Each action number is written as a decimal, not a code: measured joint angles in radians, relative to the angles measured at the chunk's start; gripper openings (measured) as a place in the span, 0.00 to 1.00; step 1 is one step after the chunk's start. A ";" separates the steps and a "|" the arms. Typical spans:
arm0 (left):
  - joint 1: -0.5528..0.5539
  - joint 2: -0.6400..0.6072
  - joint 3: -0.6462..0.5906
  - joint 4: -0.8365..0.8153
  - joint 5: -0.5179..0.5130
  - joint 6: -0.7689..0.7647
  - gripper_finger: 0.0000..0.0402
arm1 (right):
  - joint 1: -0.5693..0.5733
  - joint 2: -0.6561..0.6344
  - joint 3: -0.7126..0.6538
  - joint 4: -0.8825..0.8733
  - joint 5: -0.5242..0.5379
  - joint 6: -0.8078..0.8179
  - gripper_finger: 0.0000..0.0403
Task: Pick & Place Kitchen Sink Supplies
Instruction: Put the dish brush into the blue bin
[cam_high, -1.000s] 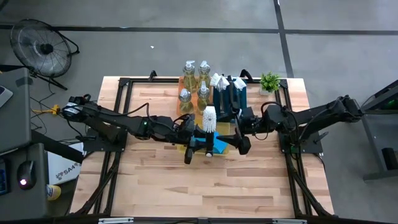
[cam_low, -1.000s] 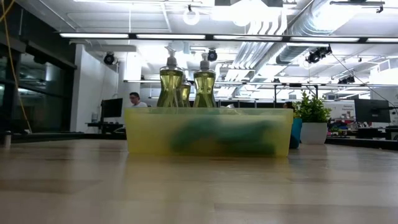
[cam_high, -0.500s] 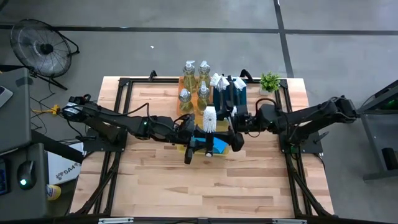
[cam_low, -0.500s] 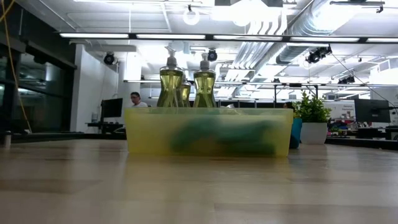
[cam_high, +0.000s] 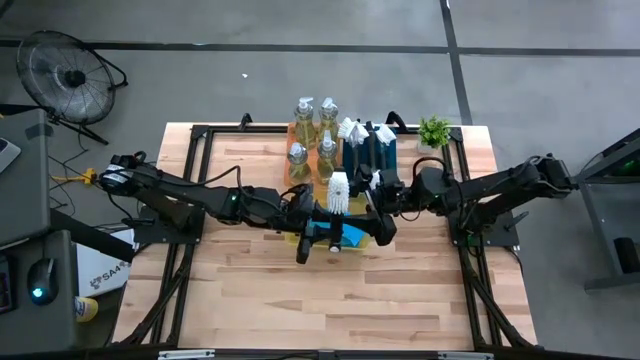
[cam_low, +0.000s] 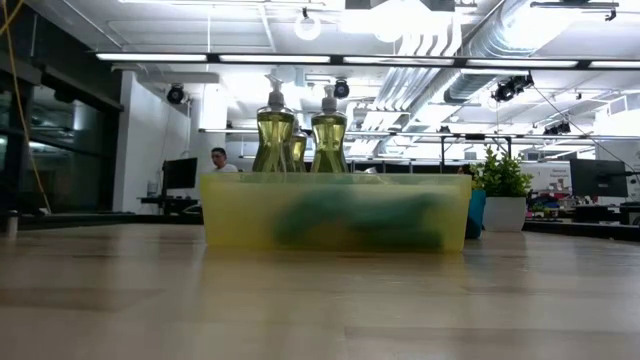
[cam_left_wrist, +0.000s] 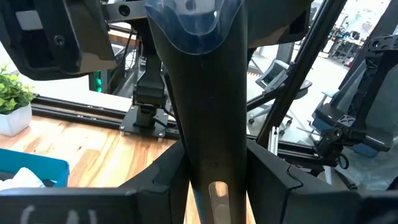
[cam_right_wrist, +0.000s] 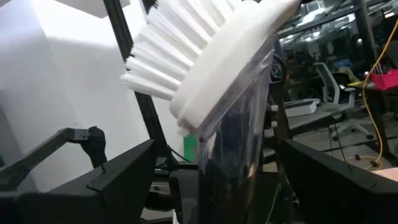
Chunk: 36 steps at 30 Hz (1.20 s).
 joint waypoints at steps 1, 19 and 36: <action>0.000 0.000 0.000 0.000 0.001 0.000 0.31 | -0.001 0.002 0.000 -0.002 -0.001 0.002 0.83; 0.027 0.000 0.000 0.017 0.051 -0.005 0.31 | -0.013 0.023 0.003 0.037 -0.019 0.004 0.83; 0.026 0.000 0.000 0.004 0.046 -0.008 0.31 | -0.021 0.146 0.235 -0.222 -0.115 -0.006 0.83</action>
